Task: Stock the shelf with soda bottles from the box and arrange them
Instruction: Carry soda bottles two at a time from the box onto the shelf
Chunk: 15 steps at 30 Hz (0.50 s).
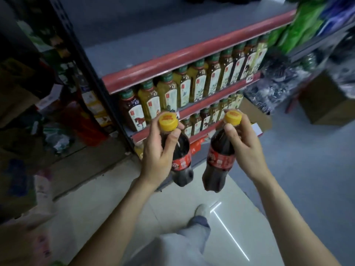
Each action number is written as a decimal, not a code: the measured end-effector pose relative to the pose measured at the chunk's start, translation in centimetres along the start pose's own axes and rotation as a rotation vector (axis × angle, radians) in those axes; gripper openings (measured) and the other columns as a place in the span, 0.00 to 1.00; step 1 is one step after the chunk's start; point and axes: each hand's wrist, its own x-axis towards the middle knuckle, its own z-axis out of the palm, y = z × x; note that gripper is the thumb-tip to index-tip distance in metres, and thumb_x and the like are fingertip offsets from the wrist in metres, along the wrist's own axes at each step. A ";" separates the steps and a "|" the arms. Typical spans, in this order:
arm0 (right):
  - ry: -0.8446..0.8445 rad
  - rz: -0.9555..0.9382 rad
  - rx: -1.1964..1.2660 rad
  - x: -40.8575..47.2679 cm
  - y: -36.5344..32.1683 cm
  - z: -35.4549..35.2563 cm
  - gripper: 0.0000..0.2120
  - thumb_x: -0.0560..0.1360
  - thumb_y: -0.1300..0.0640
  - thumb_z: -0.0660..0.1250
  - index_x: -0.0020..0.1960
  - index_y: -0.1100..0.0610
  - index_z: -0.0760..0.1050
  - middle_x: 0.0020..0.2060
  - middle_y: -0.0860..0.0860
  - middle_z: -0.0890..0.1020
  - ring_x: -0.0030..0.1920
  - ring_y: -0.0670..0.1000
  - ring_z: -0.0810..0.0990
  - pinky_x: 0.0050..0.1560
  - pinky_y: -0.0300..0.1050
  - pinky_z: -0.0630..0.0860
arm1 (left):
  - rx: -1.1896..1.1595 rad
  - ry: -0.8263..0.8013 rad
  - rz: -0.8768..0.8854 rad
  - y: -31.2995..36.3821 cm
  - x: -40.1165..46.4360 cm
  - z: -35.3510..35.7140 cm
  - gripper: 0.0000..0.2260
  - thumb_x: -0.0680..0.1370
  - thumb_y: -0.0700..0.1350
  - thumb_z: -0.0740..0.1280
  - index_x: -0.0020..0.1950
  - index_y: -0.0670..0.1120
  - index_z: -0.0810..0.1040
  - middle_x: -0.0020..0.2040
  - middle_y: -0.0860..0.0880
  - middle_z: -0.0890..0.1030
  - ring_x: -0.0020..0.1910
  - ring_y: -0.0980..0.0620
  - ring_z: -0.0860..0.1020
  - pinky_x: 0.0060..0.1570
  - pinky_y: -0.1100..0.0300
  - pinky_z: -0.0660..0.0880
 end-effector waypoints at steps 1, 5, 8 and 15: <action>0.006 -0.016 0.004 1.5 0.1 -1.7 0.08 0.80 0.50 0.58 0.59 0.46 0.70 0.47 0.37 0.77 0.52 0.45 0.76 0.56 0.44 0.73 | -0.023 0.019 0.013 -0.1 1.6 1.7 0.12 0.80 0.56 0.58 0.58 0.50 0.69 0.49 0.64 0.78 0.52 0.61 0.77 0.56 0.67 0.70; 0.018 -0.103 0.004 7.7 -0.8 -7.9 0.11 0.79 0.46 0.57 0.58 0.47 0.69 0.48 0.45 0.78 0.51 0.48 0.77 0.55 0.48 0.74 | -0.063 0.107 0.124 0.9 8.4 7.4 0.09 0.81 0.54 0.57 0.57 0.51 0.68 0.48 0.60 0.77 0.50 0.59 0.76 0.56 0.65 0.70; 0.024 -0.182 0.042 12.6 -2.1 -11.8 0.06 0.80 0.50 0.58 0.56 0.47 0.69 0.44 0.39 0.79 0.48 0.42 0.78 0.53 0.40 0.73 | -0.022 0.149 0.279 2.8 13.4 10.4 0.10 0.81 0.54 0.57 0.58 0.50 0.68 0.48 0.61 0.76 0.49 0.58 0.76 0.56 0.63 0.70; 0.010 -0.471 0.148 23.3 -5.7 -19.3 0.11 0.81 0.56 0.59 0.62 0.57 0.69 0.47 0.49 0.80 0.52 0.48 0.80 0.58 0.49 0.76 | 0.119 0.244 0.634 6.5 24.3 15.7 0.14 0.81 0.55 0.58 0.60 0.49 0.65 0.49 0.62 0.76 0.49 0.57 0.76 0.52 0.54 0.73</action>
